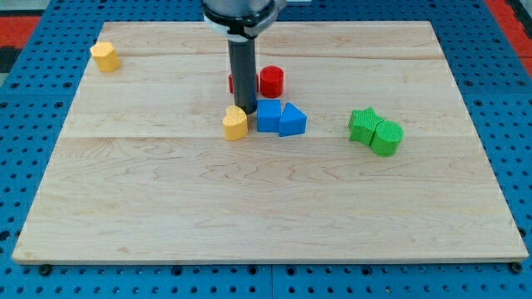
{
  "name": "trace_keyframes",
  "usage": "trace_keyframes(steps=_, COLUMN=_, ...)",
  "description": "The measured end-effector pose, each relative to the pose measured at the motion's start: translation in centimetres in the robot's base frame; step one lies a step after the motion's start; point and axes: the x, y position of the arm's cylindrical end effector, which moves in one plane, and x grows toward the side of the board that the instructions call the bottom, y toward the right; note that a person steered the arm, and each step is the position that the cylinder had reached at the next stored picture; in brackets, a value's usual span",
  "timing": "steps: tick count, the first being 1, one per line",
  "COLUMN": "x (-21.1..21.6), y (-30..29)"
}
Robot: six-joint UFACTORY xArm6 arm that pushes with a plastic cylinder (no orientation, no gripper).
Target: Push the yellow heart into the green blocks
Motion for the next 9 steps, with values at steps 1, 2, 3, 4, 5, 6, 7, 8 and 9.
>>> trace_keyframes(steps=1, x=2.1, y=-1.3)
trace_keyframes(steps=2, x=1.3, y=-0.8)
trace_keyframes(steps=3, x=0.1, y=-4.2)
trace_keyframes(steps=4, x=-0.7, y=-7.2)
trace_keyframes(steps=5, x=4.5, y=-8.4)
trace_keyframes(steps=6, x=4.7, y=2.5)
trace_keyframes(steps=7, x=7.1, y=7.2)
trace_keyframes(steps=8, x=9.3, y=5.3)
trace_keyframes(steps=9, x=10.2, y=4.6)
